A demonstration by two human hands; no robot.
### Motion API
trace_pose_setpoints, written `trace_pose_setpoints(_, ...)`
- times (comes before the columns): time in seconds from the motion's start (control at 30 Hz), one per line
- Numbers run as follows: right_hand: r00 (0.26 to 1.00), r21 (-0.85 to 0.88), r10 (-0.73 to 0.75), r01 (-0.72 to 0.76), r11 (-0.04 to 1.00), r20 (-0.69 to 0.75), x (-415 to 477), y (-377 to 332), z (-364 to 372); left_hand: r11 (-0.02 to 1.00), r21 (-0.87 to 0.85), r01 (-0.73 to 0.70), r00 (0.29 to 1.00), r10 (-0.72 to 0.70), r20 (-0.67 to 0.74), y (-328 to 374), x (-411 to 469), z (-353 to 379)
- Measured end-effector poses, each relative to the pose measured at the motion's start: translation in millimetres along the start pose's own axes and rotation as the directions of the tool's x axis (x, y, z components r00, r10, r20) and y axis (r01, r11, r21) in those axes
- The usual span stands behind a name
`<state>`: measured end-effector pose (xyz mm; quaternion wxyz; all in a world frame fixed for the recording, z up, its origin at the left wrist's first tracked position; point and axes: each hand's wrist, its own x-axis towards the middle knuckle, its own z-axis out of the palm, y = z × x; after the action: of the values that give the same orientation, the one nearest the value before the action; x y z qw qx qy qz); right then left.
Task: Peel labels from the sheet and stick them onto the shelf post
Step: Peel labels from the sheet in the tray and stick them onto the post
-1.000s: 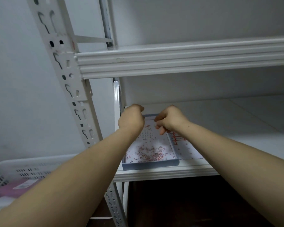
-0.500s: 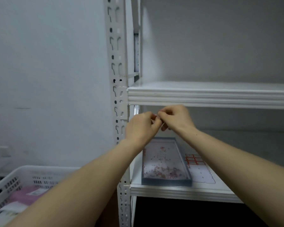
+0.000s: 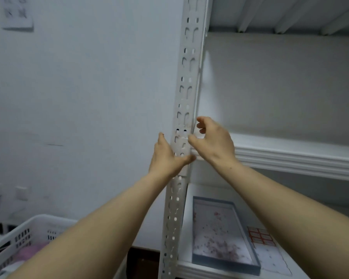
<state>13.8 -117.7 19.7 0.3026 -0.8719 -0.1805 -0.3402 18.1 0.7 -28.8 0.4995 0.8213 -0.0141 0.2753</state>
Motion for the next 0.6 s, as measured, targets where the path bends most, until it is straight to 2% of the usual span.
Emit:
trace_pose_setpoints(0.13,0.984,-0.085,0.154,-0.147,0.985,0.084,13,-11,10,0.999,-0.008,0.036,0.988,-0.035,0.148,-7,14,2)
trace_pose_setpoints(0.27,0.986,-0.076,0.156,-0.152,0.985,0.055,20,-15,22,0.999,-0.022,-0.033,0.981,0.037,0.193,-21,20,4)
trace_pose_setpoints(0.6,0.986,0.089,0.167,-0.169,0.982,0.029,21,-11,27,0.998,-0.006,-0.064,0.977,0.064,0.202,-19,16,1)
